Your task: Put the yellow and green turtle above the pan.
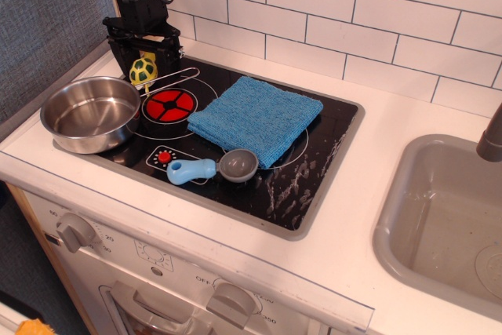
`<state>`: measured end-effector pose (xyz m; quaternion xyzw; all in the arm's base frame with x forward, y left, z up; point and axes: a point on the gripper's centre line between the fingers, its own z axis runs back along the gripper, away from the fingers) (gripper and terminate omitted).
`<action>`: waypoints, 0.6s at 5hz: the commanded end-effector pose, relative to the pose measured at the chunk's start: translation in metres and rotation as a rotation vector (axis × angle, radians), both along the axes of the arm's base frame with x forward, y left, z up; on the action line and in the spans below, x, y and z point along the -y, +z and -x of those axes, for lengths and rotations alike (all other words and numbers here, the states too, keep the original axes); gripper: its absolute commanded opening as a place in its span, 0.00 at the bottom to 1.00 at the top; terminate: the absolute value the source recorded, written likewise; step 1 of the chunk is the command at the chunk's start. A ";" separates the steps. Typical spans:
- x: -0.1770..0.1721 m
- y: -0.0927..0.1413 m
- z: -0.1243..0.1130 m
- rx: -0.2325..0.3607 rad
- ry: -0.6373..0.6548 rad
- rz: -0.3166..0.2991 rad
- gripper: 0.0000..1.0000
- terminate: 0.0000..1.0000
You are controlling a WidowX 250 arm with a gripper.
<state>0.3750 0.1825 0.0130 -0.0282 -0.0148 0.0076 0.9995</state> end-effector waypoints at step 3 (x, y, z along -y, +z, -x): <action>0.034 0.100 0.010 0.187 -0.046 -0.143 1.00 0.00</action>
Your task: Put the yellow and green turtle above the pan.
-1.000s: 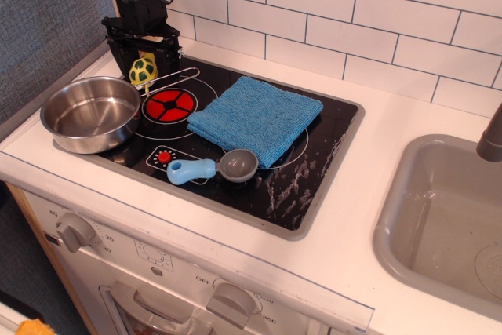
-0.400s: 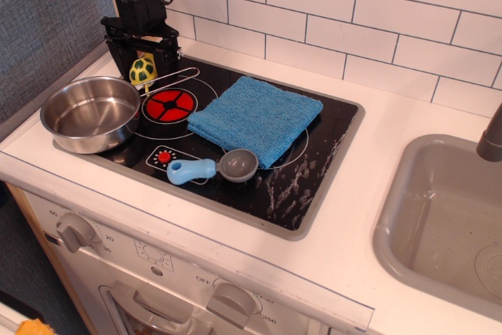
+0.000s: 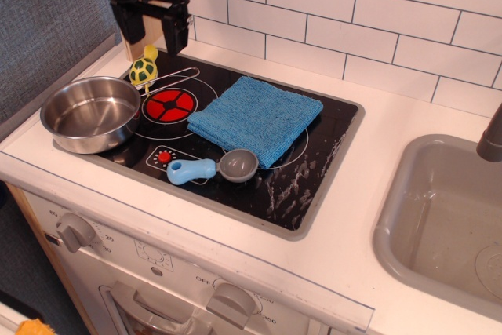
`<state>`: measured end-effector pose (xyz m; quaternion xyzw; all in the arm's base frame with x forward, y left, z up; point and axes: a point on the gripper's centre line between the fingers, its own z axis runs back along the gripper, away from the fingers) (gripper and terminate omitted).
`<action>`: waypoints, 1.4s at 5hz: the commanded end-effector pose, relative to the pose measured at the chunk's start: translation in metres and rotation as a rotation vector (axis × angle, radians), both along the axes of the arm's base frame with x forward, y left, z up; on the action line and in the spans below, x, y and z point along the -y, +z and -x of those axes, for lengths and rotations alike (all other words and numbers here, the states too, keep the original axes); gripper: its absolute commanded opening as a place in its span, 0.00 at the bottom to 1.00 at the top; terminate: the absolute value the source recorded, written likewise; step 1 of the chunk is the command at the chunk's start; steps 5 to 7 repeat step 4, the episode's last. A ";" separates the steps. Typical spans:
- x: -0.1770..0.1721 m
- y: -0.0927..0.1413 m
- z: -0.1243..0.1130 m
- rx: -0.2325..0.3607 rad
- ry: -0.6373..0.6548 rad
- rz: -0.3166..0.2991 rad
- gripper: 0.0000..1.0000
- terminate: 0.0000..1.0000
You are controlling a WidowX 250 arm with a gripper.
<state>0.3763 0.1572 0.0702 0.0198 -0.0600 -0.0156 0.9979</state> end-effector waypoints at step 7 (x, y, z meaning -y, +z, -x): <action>0.021 0.051 0.020 0.114 -0.012 -0.041 1.00 1.00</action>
